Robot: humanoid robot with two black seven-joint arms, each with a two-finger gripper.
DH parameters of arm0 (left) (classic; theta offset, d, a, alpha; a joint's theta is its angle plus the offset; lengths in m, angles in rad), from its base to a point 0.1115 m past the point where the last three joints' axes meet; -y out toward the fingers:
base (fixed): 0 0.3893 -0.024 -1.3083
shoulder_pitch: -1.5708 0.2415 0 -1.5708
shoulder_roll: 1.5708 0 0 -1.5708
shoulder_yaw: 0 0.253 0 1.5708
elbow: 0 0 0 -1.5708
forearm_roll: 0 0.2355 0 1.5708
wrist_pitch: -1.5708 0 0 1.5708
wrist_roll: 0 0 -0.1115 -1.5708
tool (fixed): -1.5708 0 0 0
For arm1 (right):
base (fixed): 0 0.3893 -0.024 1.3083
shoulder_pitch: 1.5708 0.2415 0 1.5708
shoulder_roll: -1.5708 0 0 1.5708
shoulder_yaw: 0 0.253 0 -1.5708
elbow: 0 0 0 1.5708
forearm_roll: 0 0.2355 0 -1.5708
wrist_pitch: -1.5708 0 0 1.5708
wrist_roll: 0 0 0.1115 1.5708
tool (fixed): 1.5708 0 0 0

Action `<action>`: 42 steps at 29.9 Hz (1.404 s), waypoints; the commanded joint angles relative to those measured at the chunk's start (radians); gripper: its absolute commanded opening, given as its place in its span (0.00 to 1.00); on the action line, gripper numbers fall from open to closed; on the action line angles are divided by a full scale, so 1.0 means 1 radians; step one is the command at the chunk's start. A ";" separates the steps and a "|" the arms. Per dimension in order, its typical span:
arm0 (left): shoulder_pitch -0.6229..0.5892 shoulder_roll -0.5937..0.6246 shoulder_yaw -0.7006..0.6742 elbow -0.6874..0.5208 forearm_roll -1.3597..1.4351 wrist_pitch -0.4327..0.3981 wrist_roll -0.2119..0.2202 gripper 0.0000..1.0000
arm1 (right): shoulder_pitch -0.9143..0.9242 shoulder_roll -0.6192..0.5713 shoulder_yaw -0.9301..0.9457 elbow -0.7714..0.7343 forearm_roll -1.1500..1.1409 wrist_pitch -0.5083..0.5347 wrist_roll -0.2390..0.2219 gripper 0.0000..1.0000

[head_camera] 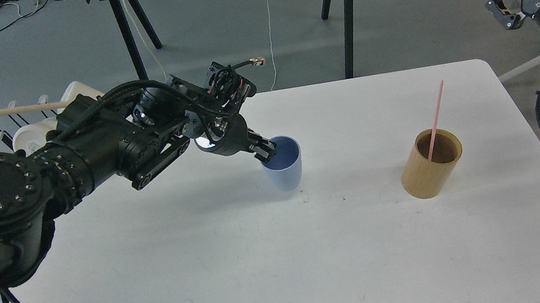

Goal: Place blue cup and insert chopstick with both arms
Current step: 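Carry the blue cup toward the table center and set it down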

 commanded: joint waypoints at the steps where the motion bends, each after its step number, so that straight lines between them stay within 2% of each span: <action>1: 0.009 0.000 0.005 0.001 0.001 0.001 0.000 0.00 | 0.000 -0.002 0.000 0.001 0.000 0.000 0.000 0.95; 12: 0.016 0.000 0.002 -0.006 0.001 -0.002 0.000 0.01 | -0.002 0.000 -0.002 0.001 -0.002 0.000 0.000 0.95; 26: 0.028 0.000 0.004 -0.006 0.001 -0.005 0.000 0.09 | -0.002 0.005 -0.006 0.001 -0.002 0.000 0.000 0.95; 39: 0.037 0.000 0.001 -0.006 -0.002 -0.018 0.000 0.22 | -0.003 0.001 -0.009 0.001 -0.002 0.000 0.000 0.95; 42: 0.046 0.000 -0.008 -0.006 -0.012 -0.018 0.000 0.33 | -0.003 0.001 -0.011 0.002 -0.003 0.000 0.000 0.95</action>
